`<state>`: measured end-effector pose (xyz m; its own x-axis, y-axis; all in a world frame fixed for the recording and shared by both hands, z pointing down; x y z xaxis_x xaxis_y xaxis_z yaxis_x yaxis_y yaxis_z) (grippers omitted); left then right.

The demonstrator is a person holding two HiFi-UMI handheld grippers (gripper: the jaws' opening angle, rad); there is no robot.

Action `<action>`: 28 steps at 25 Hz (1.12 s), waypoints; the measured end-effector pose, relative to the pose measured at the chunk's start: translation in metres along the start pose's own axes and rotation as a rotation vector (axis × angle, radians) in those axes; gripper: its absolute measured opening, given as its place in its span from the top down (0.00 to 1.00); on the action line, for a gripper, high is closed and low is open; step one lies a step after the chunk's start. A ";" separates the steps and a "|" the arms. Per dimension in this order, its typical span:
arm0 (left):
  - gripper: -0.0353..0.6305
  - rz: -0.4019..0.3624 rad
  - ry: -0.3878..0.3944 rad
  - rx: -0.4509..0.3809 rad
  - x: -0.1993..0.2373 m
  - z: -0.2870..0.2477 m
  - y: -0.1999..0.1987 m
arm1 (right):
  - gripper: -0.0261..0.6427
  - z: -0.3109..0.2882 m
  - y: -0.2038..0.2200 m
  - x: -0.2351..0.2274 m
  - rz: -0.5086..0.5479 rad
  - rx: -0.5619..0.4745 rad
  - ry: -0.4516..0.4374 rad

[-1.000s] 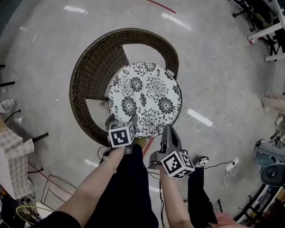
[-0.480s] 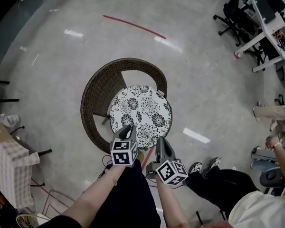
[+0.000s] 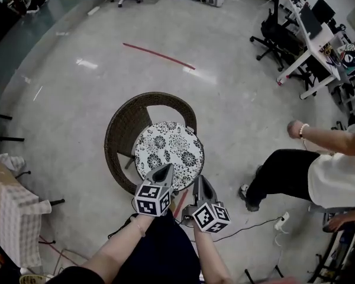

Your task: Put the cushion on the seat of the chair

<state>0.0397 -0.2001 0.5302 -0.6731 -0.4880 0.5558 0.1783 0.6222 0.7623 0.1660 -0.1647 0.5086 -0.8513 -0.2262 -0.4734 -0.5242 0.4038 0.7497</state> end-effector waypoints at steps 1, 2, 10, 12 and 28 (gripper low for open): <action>0.92 -0.008 0.023 -0.013 -0.008 0.004 -0.006 | 0.92 0.004 -0.004 0.004 0.010 -0.009 -0.007; 0.92 -0.019 0.041 -0.019 -0.016 0.009 -0.011 | 0.92 0.009 -0.008 0.009 0.012 -0.019 -0.017; 0.92 -0.074 0.139 -0.035 -0.053 0.046 -0.031 | 0.92 0.050 -0.040 0.057 0.138 -0.146 -0.136; 0.92 -0.109 0.167 -0.030 -0.061 0.050 -0.036 | 0.92 0.059 -0.049 0.061 0.149 -0.185 -0.142; 0.92 -0.171 0.181 -0.101 -0.067 0.069 -0.073 | 0.92 0.061 -0.050 0.116 0.236 -0.199 -0.300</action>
<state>0.0220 -0.1708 0.4146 -0.5616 -0.6880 0.4596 0.1501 0.4616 0.8743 0.0951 -0.1572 0.3882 -0.9198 0.1317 -0.3695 -0.3347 0.2281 0.9143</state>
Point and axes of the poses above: the fingertips, and each gripper's own axes: z backward along the fingers, x to its left, y out of its underside, the point moved 2 cm from there along z, backward along the fingers, and after that the axes turned 15 degrees about y, right-handed, at the moved point
